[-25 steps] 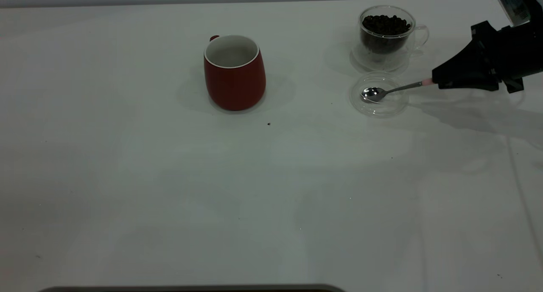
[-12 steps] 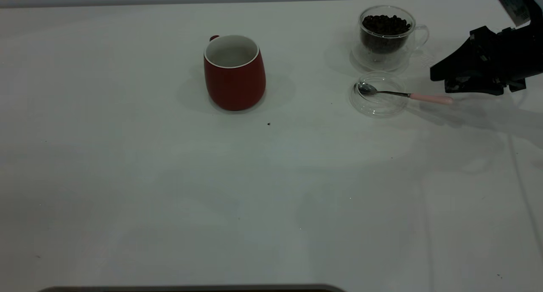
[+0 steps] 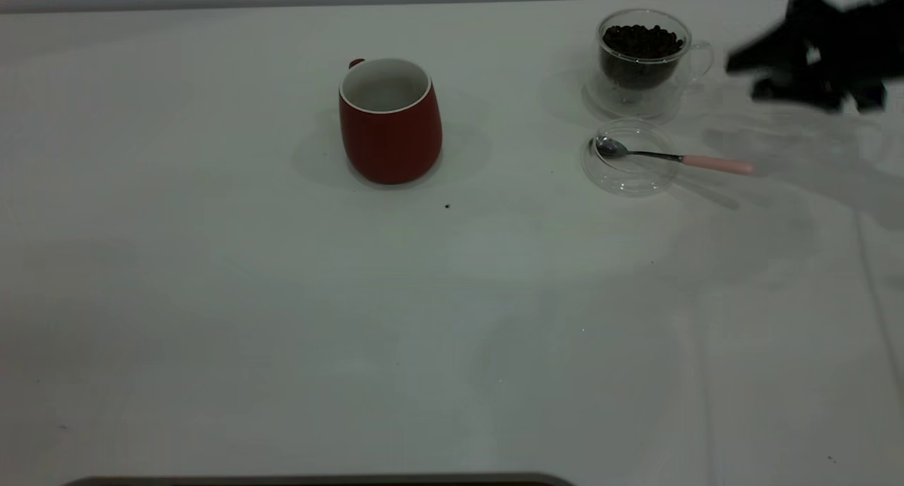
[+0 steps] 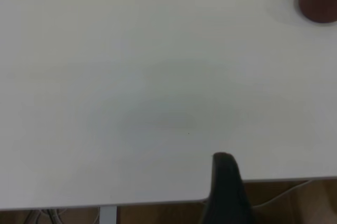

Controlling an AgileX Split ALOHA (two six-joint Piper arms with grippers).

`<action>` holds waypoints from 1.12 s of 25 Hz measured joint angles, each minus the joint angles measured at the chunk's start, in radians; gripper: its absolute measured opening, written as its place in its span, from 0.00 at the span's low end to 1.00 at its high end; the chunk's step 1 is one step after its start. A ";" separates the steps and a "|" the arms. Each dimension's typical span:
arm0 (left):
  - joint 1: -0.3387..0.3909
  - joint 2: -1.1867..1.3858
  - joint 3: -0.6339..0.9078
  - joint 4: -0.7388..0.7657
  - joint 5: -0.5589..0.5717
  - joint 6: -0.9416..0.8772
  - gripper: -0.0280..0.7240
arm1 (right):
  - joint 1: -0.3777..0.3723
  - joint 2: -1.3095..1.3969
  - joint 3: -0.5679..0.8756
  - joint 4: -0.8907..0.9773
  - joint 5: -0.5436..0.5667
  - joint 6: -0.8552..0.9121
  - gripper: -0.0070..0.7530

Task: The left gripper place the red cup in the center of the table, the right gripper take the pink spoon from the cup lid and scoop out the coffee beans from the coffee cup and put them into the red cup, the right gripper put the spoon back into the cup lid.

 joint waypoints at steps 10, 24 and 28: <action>0.000 0.000 0.000 0.000 0.000 0.000 0.82 | 0.239 -0.627 0.037 -1.056 0.281 0.705 0.62; 0.000 0.000 0.000 0.000 0.000 -0.003 0.82 | 0.265 -1.485 0.564 -1.475 0.394 1.258 0.62; 0.000 0.000 0.000 0.000 0.000 -0.002 0.82 | 0.265 -1.655 0.675 -1.517 0.373 1.382 0.62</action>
